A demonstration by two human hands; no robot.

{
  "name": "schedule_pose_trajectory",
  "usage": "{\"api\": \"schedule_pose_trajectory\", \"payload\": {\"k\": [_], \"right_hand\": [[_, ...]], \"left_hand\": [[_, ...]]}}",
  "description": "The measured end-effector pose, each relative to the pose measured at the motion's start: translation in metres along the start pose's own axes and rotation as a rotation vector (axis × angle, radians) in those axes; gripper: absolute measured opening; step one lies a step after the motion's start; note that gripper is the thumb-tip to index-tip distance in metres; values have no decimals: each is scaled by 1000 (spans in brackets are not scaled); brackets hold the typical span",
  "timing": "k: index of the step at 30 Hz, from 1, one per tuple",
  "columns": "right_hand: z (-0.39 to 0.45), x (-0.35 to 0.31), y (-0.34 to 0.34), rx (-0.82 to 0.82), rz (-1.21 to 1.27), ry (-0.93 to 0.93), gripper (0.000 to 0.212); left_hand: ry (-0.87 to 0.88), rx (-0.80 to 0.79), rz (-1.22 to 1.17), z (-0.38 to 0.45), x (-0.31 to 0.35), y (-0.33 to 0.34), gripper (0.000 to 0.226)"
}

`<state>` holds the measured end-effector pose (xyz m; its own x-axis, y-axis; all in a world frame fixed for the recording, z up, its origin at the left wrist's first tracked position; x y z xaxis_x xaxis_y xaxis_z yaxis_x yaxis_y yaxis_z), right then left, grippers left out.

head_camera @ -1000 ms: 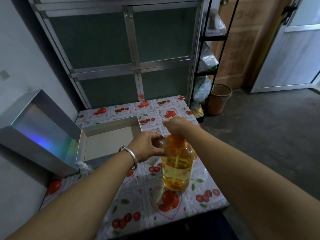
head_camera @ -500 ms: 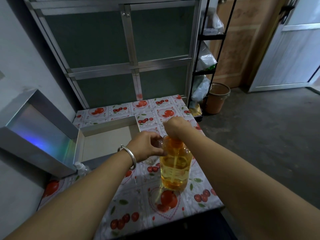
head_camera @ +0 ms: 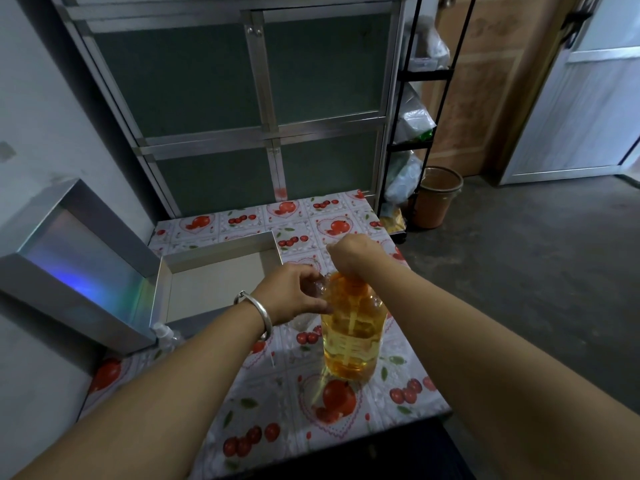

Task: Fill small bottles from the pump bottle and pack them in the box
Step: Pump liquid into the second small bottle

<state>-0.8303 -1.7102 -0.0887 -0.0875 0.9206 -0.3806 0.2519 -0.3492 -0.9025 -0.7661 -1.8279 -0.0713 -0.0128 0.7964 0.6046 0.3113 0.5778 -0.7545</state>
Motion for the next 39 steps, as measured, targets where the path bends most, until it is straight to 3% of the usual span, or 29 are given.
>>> {"api": "schedule_pose_trajectory", "payload": {"k": [4,10,16,23,29,35,39], "right_hand": [[-7,-5,-8,-51,164,-23,39],[-1,-2,0,-27,-115,-27,40],[-10,-9,-7,-92,73,6,49],[-1,-4,-1,-56,-176,-74,42],[-10,-13,-6,-154,-170,-106,52],[-5,-1,-3,2,-6,10,38],[-8,-10,-4,-130,-27,-17,50]], "left_hand": [[-4,1,14,-1,-1,-1,39],[-5,-7,7,2,1,1,42],[-5,-8,27,2,-1,2,32],[0,-13,21,2,0,1,39],[1,-18,21,0,0,0,30],[4,-19,39,2,1,0,36],[1,-26,39,2,-1,2,31]]}}
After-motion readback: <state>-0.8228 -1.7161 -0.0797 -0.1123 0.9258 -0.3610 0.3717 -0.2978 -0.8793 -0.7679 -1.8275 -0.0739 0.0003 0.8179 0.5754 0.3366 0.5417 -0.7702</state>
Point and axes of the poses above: each hand's wrist, its own z-axis towards the middle knuckle, its own y-axis out of the palm, x = y × z, the point moved 5 cm from there along z, towards the middle knuckle, and after that the axes turned 12 degrees about -y, right-handed, at the moved point
